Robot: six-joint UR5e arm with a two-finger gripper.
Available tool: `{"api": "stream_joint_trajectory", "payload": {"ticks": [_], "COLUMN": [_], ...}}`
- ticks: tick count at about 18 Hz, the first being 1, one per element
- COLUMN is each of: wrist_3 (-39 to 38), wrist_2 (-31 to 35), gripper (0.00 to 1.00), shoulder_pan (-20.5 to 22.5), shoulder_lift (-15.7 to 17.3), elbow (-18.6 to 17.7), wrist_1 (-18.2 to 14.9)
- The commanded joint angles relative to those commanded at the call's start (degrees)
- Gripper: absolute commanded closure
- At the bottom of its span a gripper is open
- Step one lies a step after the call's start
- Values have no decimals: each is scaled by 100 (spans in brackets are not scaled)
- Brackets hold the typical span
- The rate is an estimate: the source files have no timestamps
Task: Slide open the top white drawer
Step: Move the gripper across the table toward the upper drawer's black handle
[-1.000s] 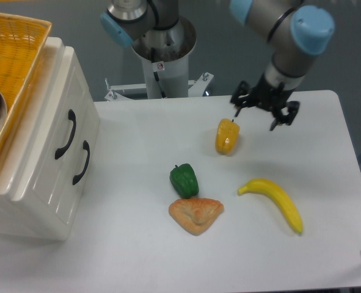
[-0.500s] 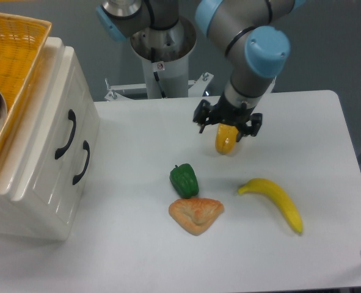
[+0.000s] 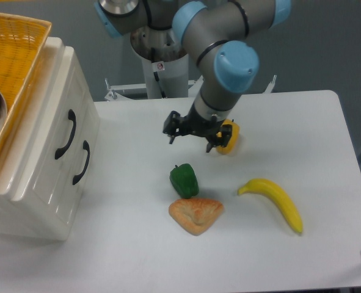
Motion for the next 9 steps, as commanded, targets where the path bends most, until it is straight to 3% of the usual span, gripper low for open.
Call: {"api": "stream_joint_trajectory", "payload": {"ticks": [4, 9], "wrist_3": [-598, -1012], "wrist_2": [-9, -131], "gripper": [0, 0], "shoulder_pan": [-449, -625], "shoulder_lift": [17, 61], "elbow": [9, 9], "wrist_1": [-26, -97]}}
